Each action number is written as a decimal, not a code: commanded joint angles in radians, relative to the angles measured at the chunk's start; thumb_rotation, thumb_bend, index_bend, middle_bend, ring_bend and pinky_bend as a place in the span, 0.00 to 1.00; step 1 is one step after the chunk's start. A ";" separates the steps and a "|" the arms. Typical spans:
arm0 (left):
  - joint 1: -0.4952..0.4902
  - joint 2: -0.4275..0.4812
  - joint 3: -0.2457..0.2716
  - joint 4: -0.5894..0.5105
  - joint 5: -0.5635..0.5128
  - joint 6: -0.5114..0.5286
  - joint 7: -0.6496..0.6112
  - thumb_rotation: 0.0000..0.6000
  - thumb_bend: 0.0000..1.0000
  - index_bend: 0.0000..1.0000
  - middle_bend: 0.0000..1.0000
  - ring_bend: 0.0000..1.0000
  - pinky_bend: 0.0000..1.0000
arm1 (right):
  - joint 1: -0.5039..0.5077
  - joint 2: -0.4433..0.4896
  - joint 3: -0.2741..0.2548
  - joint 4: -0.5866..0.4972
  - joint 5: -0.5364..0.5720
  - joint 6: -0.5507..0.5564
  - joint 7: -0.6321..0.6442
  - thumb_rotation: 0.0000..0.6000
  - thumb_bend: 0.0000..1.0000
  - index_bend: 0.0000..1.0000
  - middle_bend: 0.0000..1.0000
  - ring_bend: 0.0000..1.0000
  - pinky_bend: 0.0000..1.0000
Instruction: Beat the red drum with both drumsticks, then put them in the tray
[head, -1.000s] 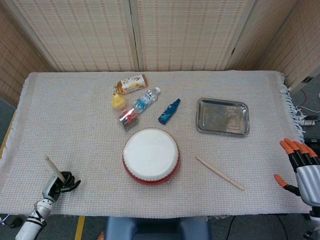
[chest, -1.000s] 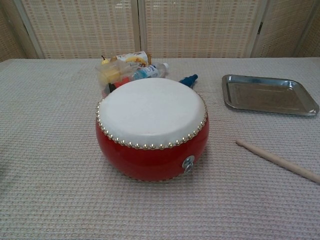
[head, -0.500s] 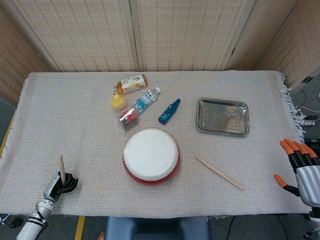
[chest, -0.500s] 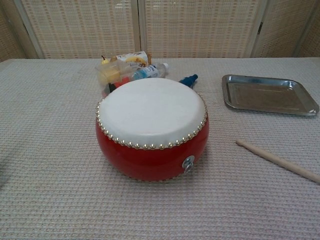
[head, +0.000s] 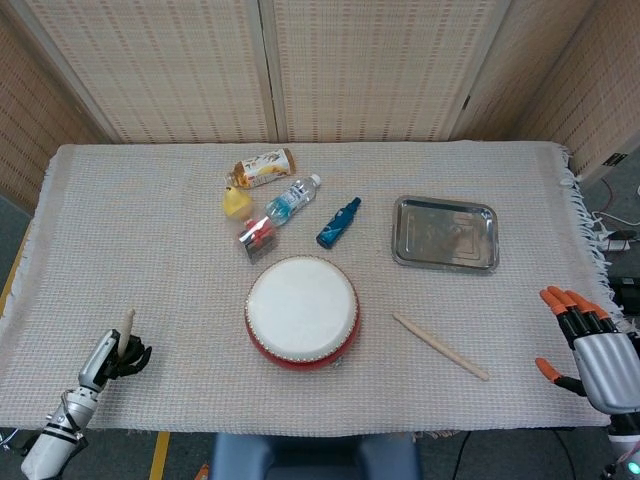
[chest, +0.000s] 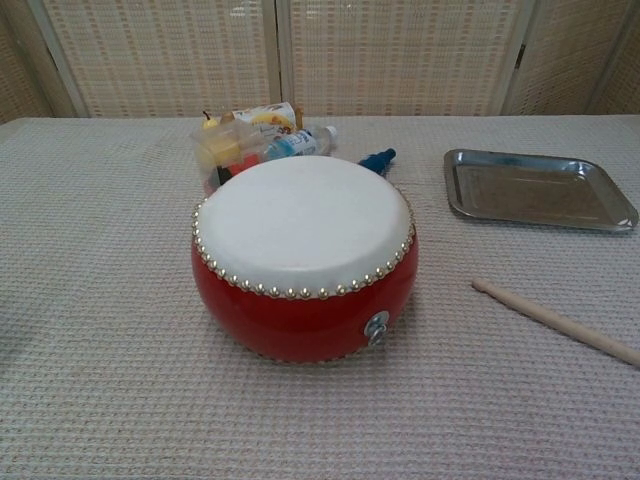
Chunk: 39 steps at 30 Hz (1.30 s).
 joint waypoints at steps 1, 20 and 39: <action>-0.031 0.066 -0.041 -0.062 0.015 0.043 0.131 1.00 0.88 1.00 1.00 1.00 1.00 | 0.033 0.011 -0.035 -0.029 -0.018 -0.080 0.027 1.00 0.20 0.08 0.09 0.05 0.21; -0.086 0.143 -0.142 -0.220 0.021 0.152 0.902 1.00 0.88 1.00 1.00 1.00 1.00 | 0.178 -0.182 -0.026 0.063 0.165 -0.416 -0.048 1.00 0.20 0.02 0.08 0.00 0.07; -0.093 0.154 -0.132 -0.255 -0.007 0.135 0.982 1.00 0.88 1.00 1.00 1.00 1.00 | 0.260 -0.346 -0.018 0.260 0.198 -0.494 -0.090 1.00 0.20 0.01 0.08 0.00 0.05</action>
